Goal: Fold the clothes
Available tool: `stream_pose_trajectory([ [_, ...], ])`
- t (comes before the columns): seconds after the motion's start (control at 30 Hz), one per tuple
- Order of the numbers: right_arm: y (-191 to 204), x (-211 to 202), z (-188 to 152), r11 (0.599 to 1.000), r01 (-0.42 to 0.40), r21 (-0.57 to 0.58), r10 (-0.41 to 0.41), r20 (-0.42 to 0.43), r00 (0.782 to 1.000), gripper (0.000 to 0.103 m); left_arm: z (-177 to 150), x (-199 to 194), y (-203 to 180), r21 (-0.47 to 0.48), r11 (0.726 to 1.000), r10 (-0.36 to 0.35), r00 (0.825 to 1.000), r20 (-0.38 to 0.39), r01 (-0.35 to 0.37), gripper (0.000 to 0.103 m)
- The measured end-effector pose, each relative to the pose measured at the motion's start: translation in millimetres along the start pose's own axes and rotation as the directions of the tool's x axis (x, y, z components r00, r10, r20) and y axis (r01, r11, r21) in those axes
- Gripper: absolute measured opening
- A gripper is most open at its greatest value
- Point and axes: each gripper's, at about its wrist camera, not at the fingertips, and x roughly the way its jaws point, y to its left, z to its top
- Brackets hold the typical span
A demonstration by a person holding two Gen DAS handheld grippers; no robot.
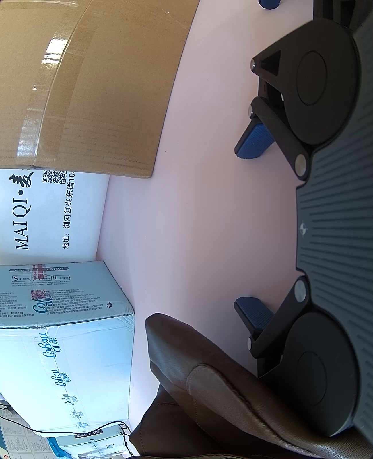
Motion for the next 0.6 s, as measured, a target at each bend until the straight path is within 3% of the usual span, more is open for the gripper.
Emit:
stream_pose_trajectory([
  [0.6,-0.4,0.2,-1.5,1.000,0.000,0.000,0.000,0.000,1.000,0.103,-0.3,-1.3,0.0,0.001,1.000,0.000,1.000,0.000,0.000,0.103],
])
